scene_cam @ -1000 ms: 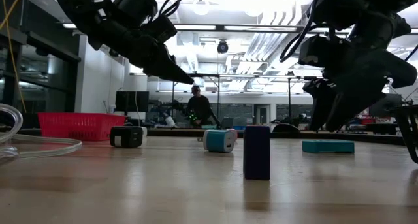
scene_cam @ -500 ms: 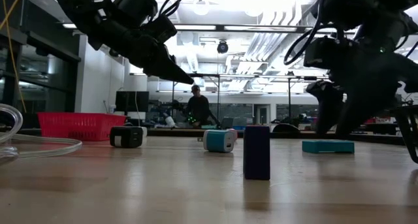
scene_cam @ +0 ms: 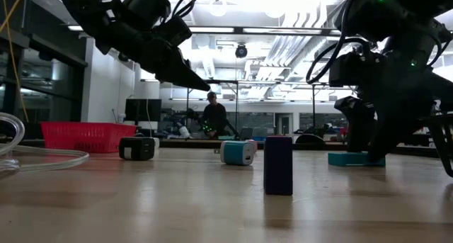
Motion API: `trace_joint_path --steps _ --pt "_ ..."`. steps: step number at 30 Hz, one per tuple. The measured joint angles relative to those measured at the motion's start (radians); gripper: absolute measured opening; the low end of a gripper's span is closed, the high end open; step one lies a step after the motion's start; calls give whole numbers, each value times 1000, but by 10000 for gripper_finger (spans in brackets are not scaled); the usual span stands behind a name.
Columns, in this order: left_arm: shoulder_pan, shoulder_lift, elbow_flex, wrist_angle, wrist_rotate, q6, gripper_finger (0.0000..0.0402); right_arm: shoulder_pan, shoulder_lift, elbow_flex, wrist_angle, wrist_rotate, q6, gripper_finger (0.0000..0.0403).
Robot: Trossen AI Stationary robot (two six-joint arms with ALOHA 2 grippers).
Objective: Pick & Place Office items
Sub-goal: Put the blue digital clock into the red bin
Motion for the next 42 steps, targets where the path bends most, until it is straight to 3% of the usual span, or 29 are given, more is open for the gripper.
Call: trace_joint_path --steps 26,36,42 --pt "0 0 0 0 0 0 201 0 0 0 -1 21 11 211" --pt "0 0 0 -1 0 0 201 0 0 0 -1 25 11 155" --pt "0 0 0 -1 0 0 201 0 0 0 -1 24 11 153"
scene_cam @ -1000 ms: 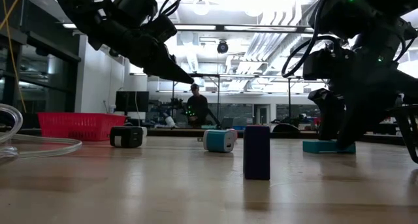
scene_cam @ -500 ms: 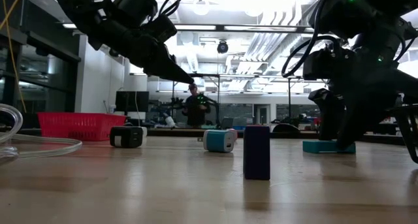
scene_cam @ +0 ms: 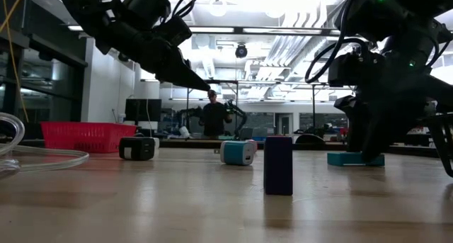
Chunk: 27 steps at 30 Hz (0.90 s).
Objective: Pick & Place Office items
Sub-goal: Put the blue digital clock into the red bin
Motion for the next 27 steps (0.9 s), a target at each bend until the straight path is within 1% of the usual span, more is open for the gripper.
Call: trace_joint_path --steps 13,22,27 --pt "0 0 0 0 0 0 201 0 -15 0 25 -6 -1 148" --pt "0 0 0 0 0 0 201 -4 -153 4 56 0 -1 147" --pt "0 0 0 0 0 0 201 -36 -188 56 85 1 -10 147"
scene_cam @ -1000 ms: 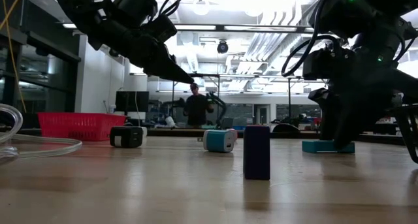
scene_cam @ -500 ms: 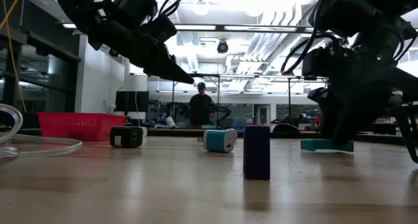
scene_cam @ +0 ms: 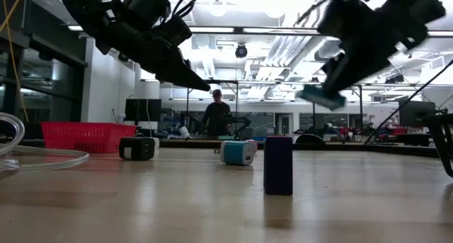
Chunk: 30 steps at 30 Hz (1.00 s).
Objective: Pick & Place Office items
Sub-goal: Put the blue digital clock into the red bin
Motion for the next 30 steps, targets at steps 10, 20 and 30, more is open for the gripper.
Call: trace_joint_path --steps 10,20,30 --pt "0 0 0 0 0 0 201 -107 62 61 213 2 -114 147" --pt "0 0 0 0 0 0 201 -179 198 61 476 26 -198 146" --pt "0 0 0 0 0 0 201 -220 362 60 811 26 -213 146"
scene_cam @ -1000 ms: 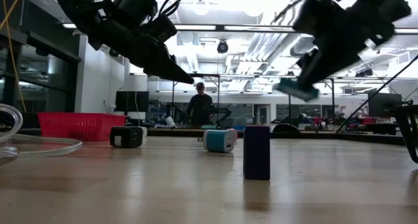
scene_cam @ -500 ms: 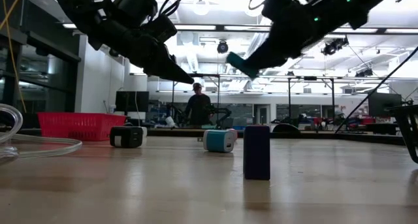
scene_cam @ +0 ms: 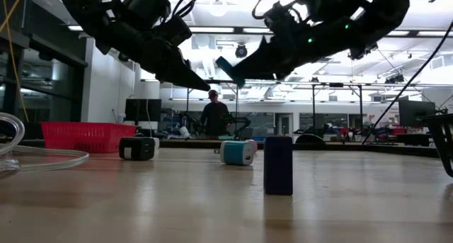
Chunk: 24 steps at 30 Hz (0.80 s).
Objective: Pick & Place Office items
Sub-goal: Put the blue digital clock into the red bin
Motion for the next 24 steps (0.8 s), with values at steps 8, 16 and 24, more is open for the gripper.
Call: trace_joint_path --steps 8,16,24 --pt "0 0 0 0 0 0 201 -14 52 0 95 -28 -26 146" --pt "0 0 0 0 0 0 201 -14 52 0 102 -33 -30 146" --pt "0 0 0 0 0 0 201 -13 52 0 101 -32 -43 146"
